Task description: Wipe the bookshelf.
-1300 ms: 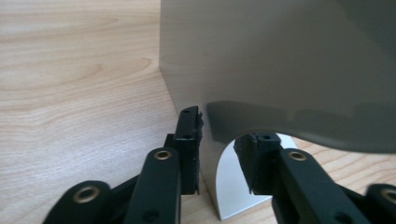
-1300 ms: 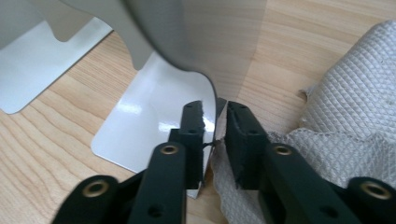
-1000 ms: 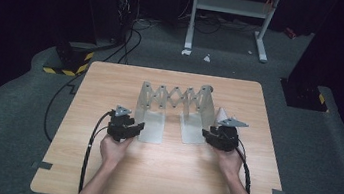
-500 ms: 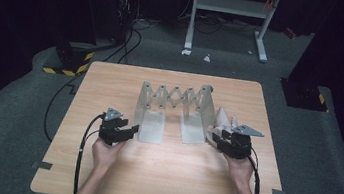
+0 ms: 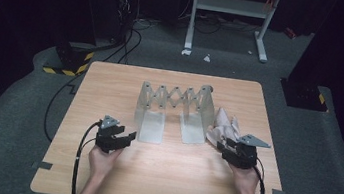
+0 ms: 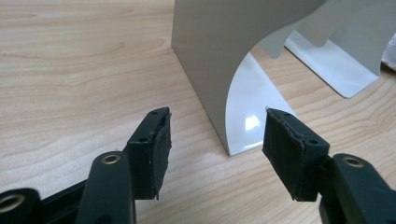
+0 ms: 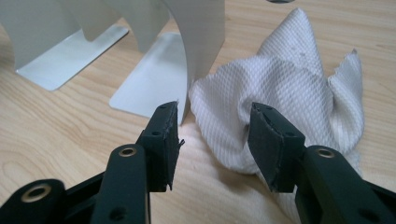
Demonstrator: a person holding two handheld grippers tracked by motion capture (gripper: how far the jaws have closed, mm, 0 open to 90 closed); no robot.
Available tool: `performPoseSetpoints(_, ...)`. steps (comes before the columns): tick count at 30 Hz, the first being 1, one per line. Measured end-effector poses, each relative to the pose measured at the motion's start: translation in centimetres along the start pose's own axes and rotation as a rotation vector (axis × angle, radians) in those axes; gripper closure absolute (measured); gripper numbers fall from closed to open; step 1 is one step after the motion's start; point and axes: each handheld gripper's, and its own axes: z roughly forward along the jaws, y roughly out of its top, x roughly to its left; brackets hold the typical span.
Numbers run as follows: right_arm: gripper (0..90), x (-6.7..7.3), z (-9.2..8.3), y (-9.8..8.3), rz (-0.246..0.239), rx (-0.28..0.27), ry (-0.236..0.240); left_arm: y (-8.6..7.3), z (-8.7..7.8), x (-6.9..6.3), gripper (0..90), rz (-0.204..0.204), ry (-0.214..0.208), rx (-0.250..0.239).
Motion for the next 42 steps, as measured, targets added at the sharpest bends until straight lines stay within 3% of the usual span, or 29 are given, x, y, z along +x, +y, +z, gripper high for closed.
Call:
performPoseSetpoints(9,52.4,-0.1,-0.4,-1.6,-0.017,0.035,-0.022,-0.9,0.0,-0.1,41.4,0.027,0.027,0.030)
performPoseSetpoints(16,52.3,-0.5,-0.8,-2.9,-0.015,0.060,-0.051,-1.6,0.2,0.0,41.5,0.024,0.051,0.043)
performPoseSetpoints(23,52.1,-0.7,-0.8,-3.8,-0.024,0.085,-0.082,-2.2,0.7,0.3,41.5,0.050,0.110,0.080)
performPoseSetpoints(32,50.9,-1.0,-0.8,-4.3,-0.048,0.104,-0.125,-2.4,1.1,0.2,41.4,0.076,0.154,0.091)
performPoseSetpoints(42,48.3,-1.5,-0.7,-4.6,-0.036,0.111,-0.136,-2.6,1.6,0.3,41.2,0.093,0.184,0.103)
